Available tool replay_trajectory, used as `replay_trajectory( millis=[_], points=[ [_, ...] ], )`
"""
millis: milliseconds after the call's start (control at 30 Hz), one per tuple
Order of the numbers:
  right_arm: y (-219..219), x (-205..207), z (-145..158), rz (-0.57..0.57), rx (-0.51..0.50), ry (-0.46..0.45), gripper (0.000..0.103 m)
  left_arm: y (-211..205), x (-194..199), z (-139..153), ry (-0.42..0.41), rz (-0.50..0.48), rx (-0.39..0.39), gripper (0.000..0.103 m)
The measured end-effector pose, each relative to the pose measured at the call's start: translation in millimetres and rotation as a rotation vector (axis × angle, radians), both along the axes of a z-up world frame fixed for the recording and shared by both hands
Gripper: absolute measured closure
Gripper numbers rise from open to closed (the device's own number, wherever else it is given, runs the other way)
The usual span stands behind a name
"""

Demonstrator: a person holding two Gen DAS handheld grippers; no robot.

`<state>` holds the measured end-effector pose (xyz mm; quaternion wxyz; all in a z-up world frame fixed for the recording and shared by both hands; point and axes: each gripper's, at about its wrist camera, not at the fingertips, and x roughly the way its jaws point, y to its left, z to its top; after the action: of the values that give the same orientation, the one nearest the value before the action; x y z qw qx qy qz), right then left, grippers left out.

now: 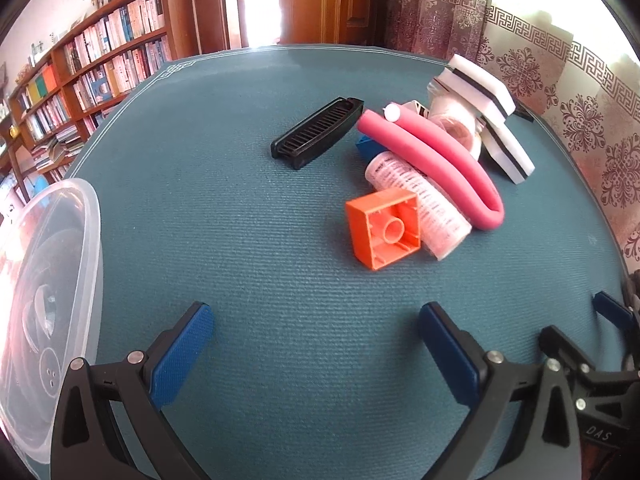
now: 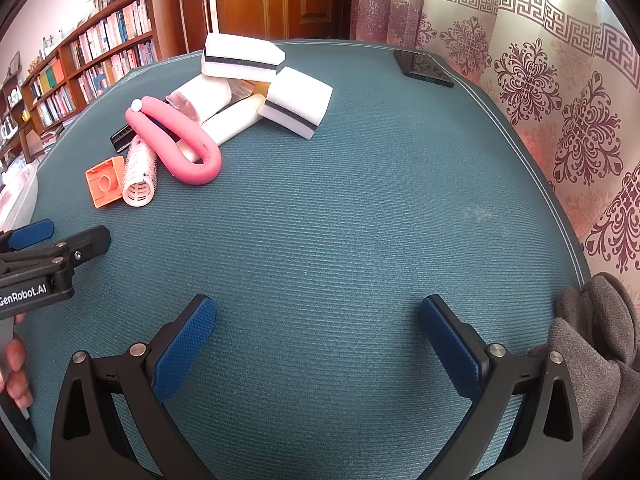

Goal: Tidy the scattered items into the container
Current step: 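Reach the left gripper toward the orange toy brick and close on it, then lift the orange brick with the left gripper while the right gripper grasps the pink foam roller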

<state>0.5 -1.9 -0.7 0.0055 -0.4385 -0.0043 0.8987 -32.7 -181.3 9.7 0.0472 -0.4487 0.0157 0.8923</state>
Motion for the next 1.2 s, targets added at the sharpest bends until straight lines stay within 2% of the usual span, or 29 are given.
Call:
replay_trajectory(
  millis=[200,300,467,567,733,900,1000,1067,1200],
  points=[
    [0,0,0,-0.002,0.0,0.0,0.0,1,-22,4,0.008,-0.016,0.006,0.0],
    [0,0,0,-0.002,0.0,0.0,0.0,2,-29,3,0.02,-0.023,-0.003,0.004],
    [0,0,0,-0.003,0.001,0.0,0.0,2,-39,8,0.044,-0.037,-0.005,0.024],
    [0,0,0,-0.004,0.001,0.0,0.0,1,-46,10,0.046,-0.046,0.008,0.029],
    [0,0,0,-0.004,0.001,-0.001,0.0,-4,-45,7,0.055,-0.065,0.032,0.03],
    [0,0,0,-0.005,0.001,-0.001,0.0,-14,-67,9,0.056,-0.09,0.07,0.035],
    [0,0,0,-0.005,0.001,-0.001,0.0,-14,-66,11,0.061,-0.102,0.09,0.044],
    [0,0,0,-0.006,0.001,-0.001,0.0,-14,-67,11,0.065,-0.108,0.106,0.054],
    [0,0,0,-0.006,0.001,-0.001,0.0,-9,-67,9,0.084,-0.126,0.121,0.062]
  ],
)
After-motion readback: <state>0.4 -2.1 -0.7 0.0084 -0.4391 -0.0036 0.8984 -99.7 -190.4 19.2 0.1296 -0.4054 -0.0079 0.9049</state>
